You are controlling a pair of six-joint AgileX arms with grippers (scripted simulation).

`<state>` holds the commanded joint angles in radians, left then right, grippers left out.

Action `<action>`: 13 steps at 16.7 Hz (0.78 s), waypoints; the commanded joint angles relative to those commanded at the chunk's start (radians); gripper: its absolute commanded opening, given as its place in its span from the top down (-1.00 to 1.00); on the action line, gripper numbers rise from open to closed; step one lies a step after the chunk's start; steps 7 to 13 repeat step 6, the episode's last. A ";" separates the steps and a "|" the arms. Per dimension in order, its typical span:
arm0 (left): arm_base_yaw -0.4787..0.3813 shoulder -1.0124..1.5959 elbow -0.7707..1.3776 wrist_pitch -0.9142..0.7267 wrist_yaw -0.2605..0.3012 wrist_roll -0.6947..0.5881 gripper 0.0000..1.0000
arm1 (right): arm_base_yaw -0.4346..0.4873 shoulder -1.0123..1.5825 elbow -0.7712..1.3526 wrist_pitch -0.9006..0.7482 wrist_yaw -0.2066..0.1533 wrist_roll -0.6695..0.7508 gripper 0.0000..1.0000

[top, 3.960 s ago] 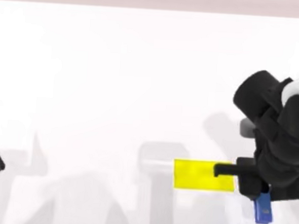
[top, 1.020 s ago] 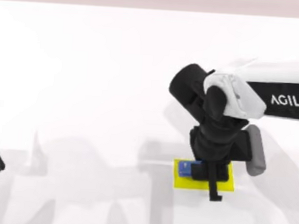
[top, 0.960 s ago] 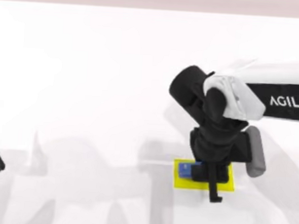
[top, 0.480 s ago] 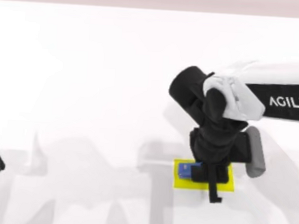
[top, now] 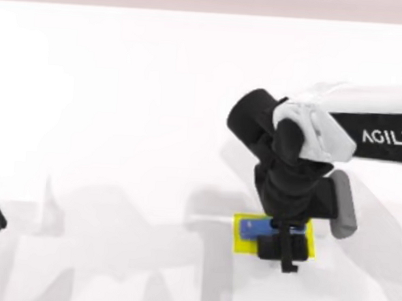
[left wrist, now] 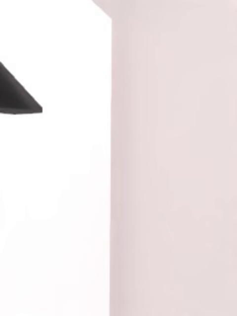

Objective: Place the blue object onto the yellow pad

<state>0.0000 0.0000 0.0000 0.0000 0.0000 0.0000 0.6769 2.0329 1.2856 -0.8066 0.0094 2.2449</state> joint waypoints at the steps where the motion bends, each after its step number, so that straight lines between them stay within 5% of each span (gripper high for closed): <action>1: 0.000 0.000 0.000 0.000 0.000 0.000 -1.00 | 0.000 0.000 0.000 0.000 0.000 0.000 -1.00; 13: 0.000 0.000 0.000 0.000 0.000 0.000 -1.00 | 0.000 0.000 0.000 0.000 0.000 0.000 -1.00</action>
